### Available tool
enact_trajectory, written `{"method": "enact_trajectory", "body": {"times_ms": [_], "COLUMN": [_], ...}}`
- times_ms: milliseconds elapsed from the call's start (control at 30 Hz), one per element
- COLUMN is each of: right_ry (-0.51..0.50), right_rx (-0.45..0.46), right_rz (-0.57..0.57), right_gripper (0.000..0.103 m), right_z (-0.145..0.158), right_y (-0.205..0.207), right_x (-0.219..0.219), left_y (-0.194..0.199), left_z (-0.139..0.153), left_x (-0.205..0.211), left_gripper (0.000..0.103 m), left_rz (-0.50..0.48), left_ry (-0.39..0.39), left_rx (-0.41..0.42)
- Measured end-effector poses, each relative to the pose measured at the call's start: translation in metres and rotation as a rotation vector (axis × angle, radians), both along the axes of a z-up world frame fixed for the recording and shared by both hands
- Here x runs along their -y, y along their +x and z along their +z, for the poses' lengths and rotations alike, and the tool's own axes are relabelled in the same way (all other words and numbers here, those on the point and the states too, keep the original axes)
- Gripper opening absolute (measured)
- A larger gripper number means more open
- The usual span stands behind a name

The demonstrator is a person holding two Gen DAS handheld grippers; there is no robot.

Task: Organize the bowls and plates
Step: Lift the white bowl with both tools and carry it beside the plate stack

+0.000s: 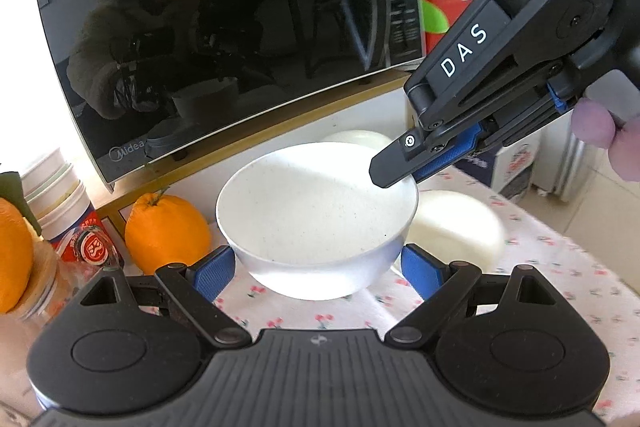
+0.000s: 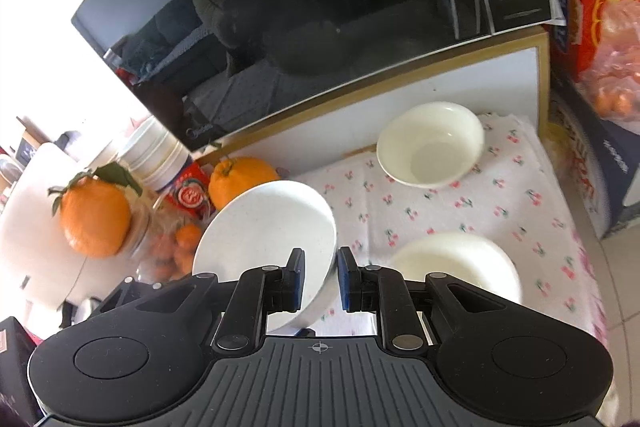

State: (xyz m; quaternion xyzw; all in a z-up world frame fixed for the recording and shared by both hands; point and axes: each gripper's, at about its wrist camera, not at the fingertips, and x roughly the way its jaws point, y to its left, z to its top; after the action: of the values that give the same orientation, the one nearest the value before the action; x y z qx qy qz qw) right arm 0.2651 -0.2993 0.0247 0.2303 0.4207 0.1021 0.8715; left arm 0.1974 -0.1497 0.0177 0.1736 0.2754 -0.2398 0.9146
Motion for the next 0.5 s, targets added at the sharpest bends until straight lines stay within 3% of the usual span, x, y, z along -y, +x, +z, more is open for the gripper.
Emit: {"method": "enact_trajectory", "body": {"times_ms": [500], "right_ry": [0.015], "right_rx": [-0.049], "right_rz": [-0.063], "right_gripper": [0.018], "right_z": [0.013], "right_y": [-0.099], "right_x": [0.020], "left_y": [-0.079], "left_z": [0.005], "left_x": [0.012], "left_gripper": [0.089], "left_rz": [-0.074], "left_ry": [0.013], "left_rx": [-0.025]}}
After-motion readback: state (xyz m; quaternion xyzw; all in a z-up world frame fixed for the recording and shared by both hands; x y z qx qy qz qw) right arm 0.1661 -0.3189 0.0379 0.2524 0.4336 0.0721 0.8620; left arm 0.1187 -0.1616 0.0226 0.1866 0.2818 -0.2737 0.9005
